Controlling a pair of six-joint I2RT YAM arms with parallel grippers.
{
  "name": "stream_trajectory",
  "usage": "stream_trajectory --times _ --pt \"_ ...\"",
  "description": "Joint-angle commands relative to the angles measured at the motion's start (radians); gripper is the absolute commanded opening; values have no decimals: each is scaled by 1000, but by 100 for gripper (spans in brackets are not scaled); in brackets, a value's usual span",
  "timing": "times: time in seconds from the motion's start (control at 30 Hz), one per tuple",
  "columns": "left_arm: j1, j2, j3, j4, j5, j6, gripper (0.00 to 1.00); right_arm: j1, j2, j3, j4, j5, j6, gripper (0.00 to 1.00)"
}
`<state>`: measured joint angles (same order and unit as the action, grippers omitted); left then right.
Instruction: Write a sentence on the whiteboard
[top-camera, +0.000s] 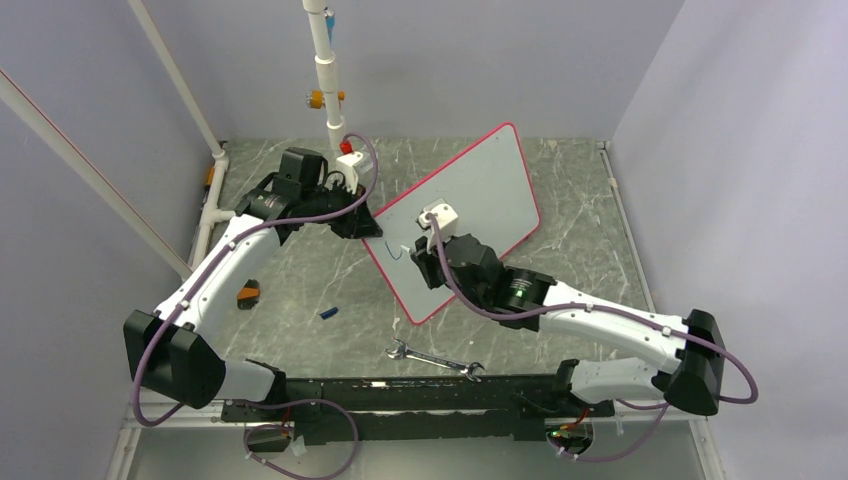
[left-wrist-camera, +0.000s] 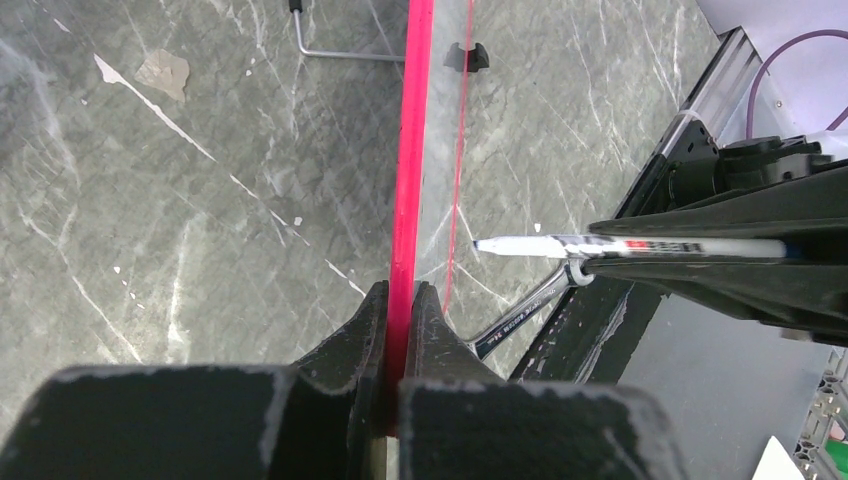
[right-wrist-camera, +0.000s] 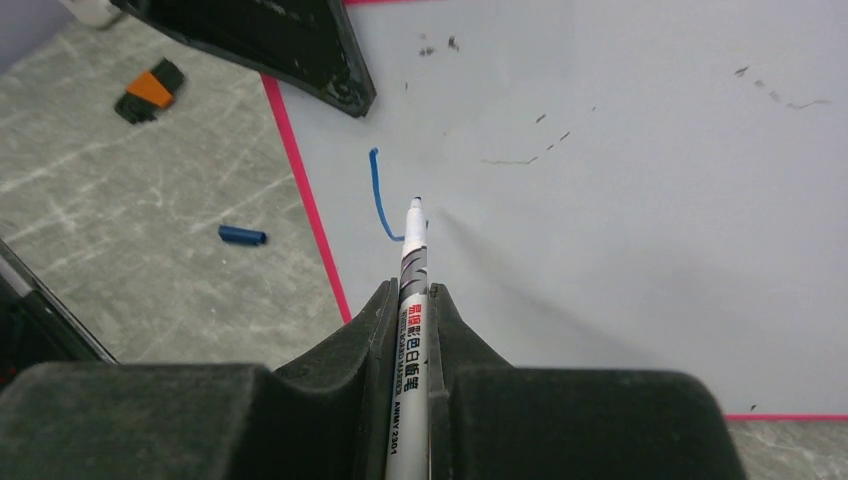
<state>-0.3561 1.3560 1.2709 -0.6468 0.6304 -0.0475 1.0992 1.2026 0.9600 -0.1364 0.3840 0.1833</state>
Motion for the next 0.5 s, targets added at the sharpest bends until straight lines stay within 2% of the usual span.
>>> stream_trajectory --times 0.0,0.47 --pt "0 1 -18 -41 -308 109 0 0 -62 34 44 -7 -4 0" --pt "-6 6 -7 -60 -319 98 0 1 17 33 110 44 -35 0"
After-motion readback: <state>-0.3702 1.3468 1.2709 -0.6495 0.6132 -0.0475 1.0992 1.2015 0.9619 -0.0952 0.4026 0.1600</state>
